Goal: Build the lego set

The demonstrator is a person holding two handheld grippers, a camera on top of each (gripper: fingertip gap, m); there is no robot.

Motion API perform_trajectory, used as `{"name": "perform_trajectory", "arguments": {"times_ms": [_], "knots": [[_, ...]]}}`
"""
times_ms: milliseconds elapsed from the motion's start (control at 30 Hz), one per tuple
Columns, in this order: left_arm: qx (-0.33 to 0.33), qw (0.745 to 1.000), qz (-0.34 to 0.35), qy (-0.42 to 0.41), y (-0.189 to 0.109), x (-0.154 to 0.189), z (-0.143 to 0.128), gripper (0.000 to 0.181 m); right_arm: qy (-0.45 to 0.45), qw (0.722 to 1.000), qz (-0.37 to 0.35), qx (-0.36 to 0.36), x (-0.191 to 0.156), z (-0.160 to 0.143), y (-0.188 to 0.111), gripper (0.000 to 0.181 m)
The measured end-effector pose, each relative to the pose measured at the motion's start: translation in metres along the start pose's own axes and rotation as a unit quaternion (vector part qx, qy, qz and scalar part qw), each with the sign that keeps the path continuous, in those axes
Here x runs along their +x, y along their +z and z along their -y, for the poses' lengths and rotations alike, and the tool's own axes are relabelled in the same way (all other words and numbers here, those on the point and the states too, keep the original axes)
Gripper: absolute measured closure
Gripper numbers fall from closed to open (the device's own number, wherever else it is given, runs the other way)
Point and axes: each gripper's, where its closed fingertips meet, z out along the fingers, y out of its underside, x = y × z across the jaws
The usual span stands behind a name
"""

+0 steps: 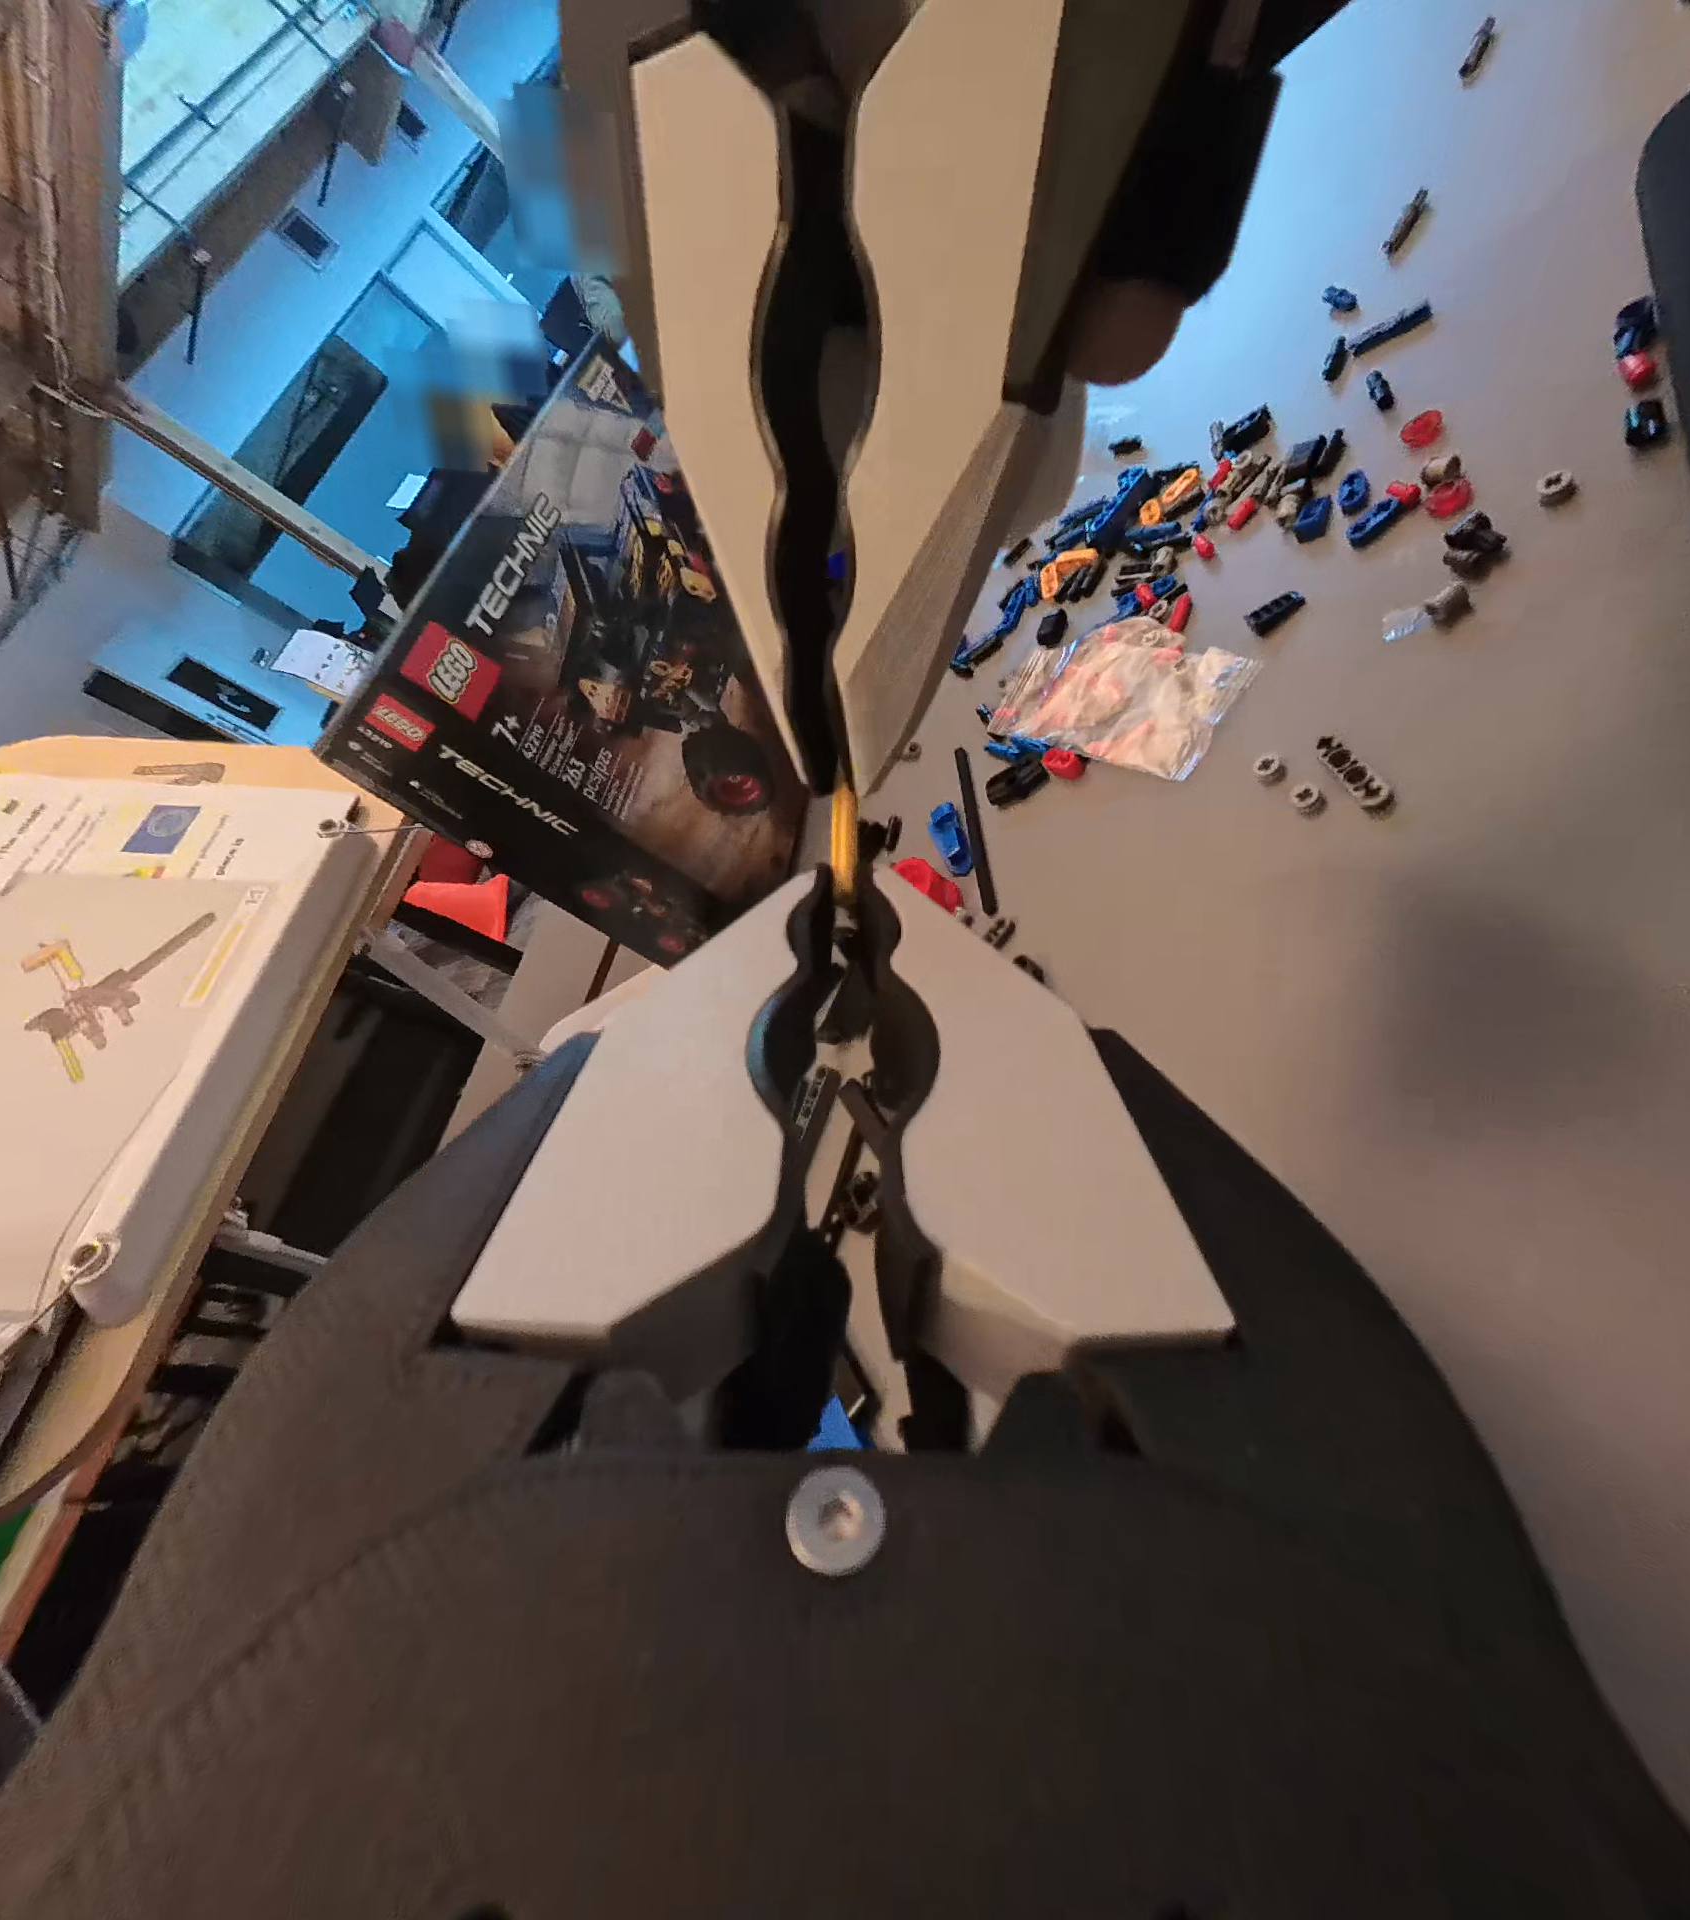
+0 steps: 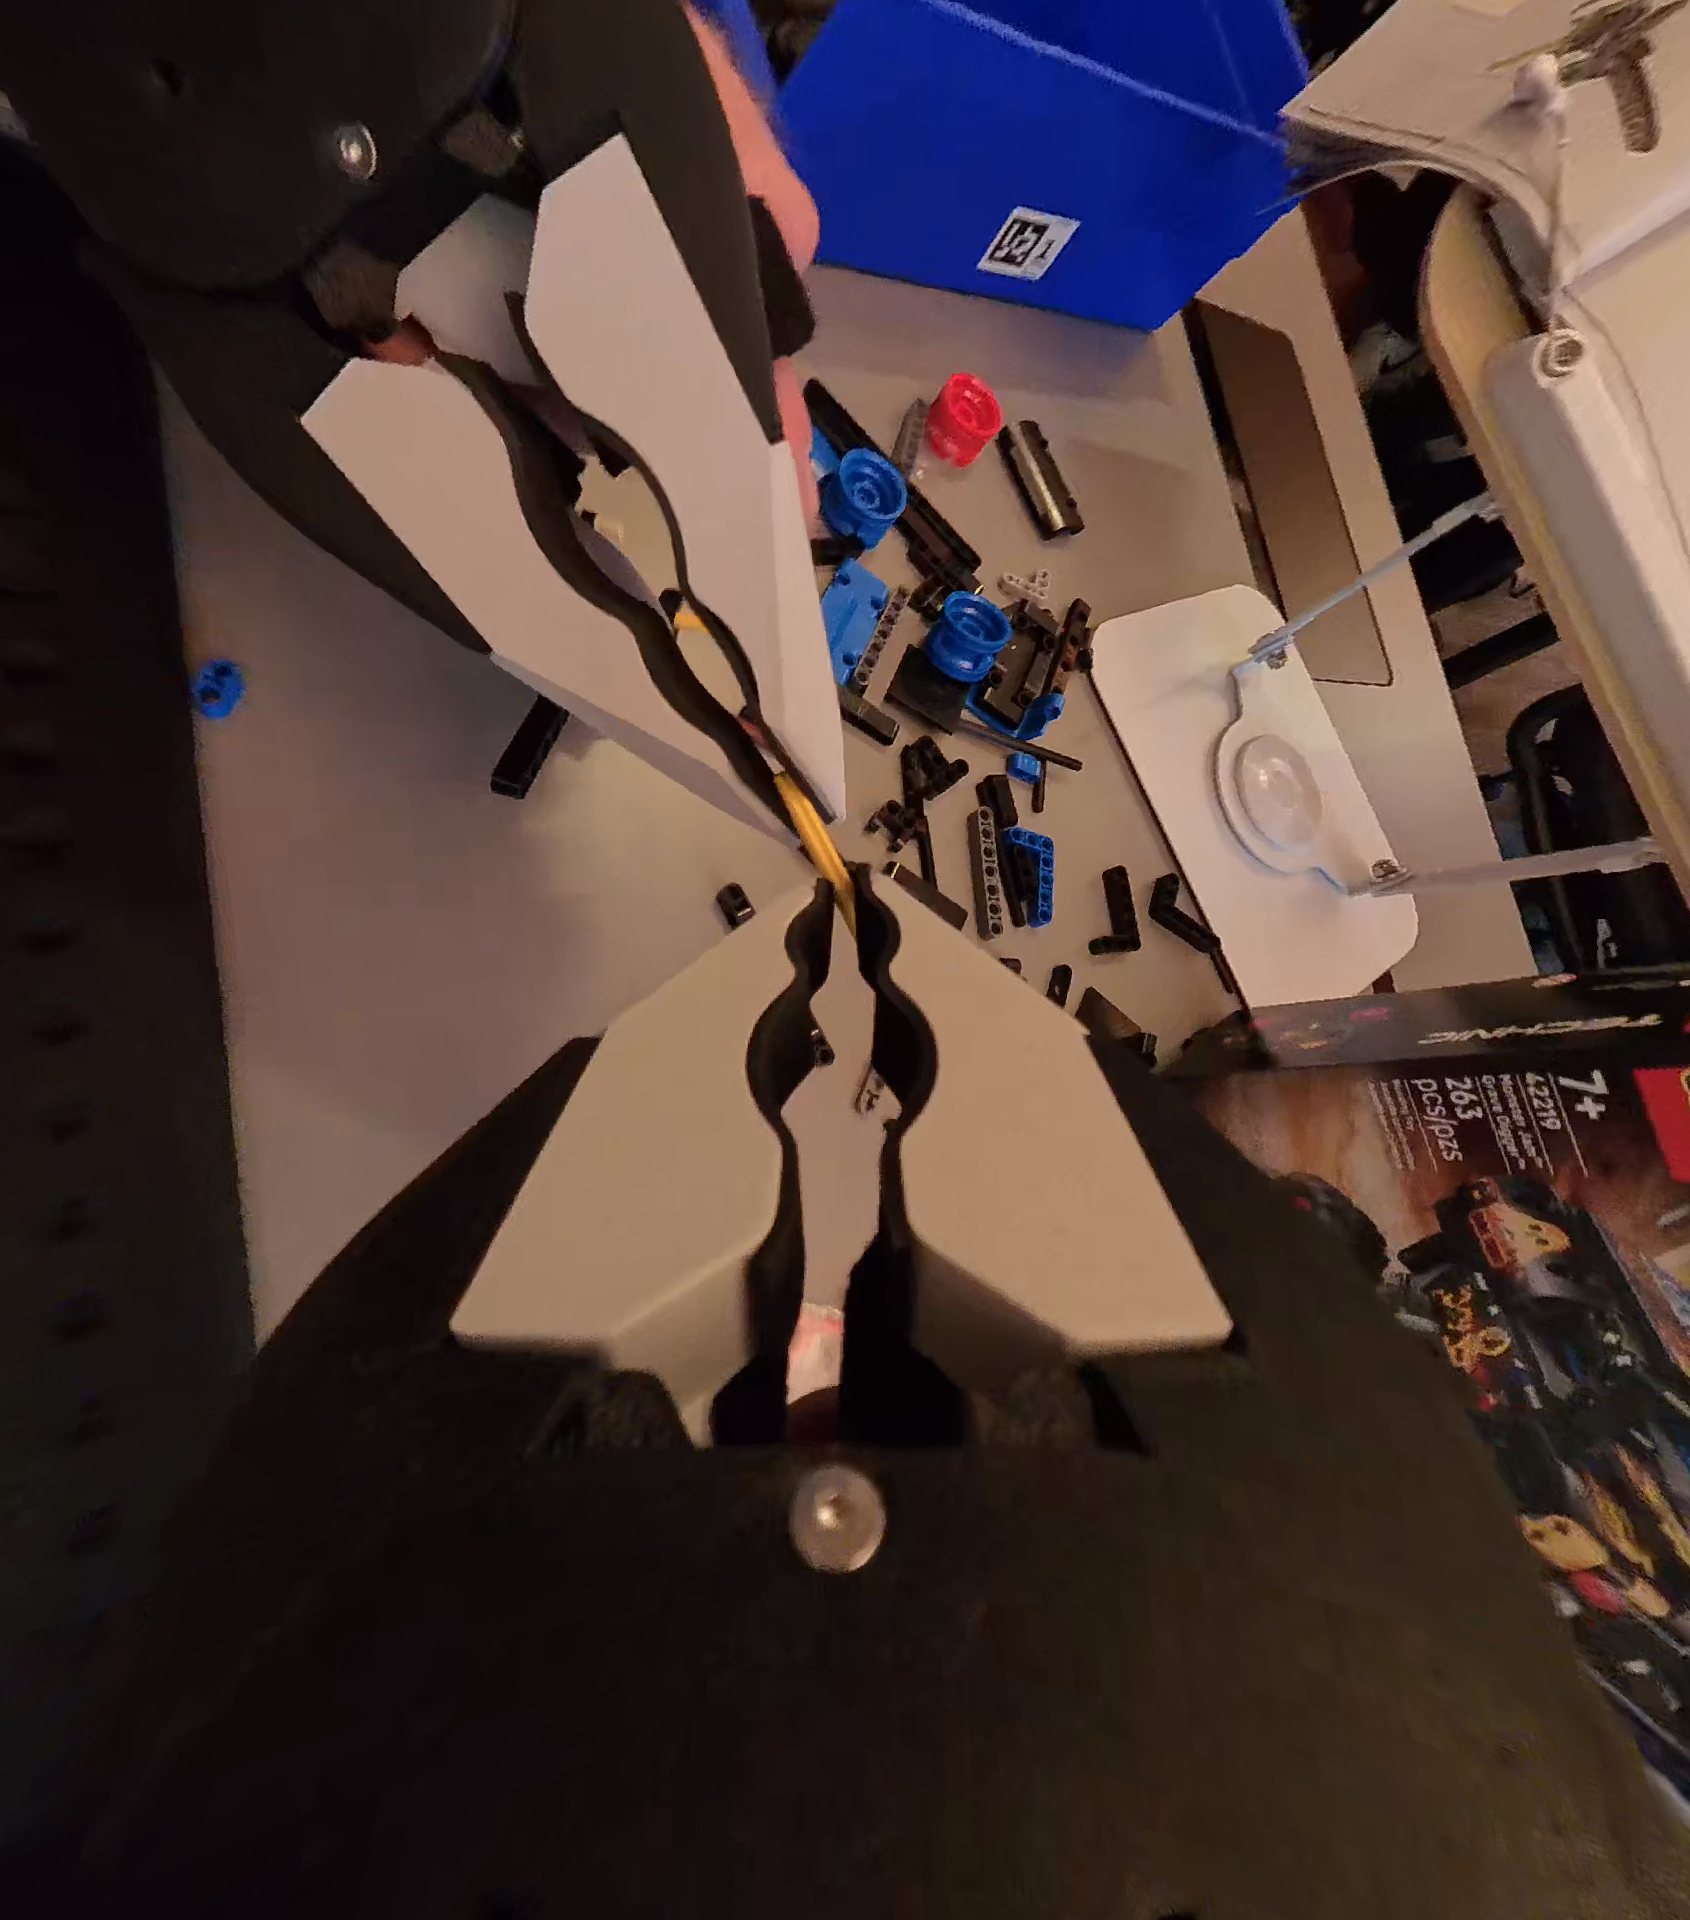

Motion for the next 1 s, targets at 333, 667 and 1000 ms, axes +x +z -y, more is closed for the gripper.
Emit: {"name": "perform_trajectory", "arguments": {"times_ms": [333,667,1000], "knots": [[0.042,0.999,-0.019,-0.013,0.012,0.017,0.022,0.179,0.022,0.999,0.007,0.025,-0.011,-0.004,-0.014,0.167],[0.088,0.995,-0.049,-0.03,0.011,0.019,0.027,0.179,0.012,0.999,0.017,0.037,-0.013,0.0,-0.011,0.169],[0.107,0.993,-0.052,-0.02,0.004,0.019,0.031,0.179,-0.011,0.999,0.023,0.025,-0.013,-0.009,-0.006,0.174]]}}
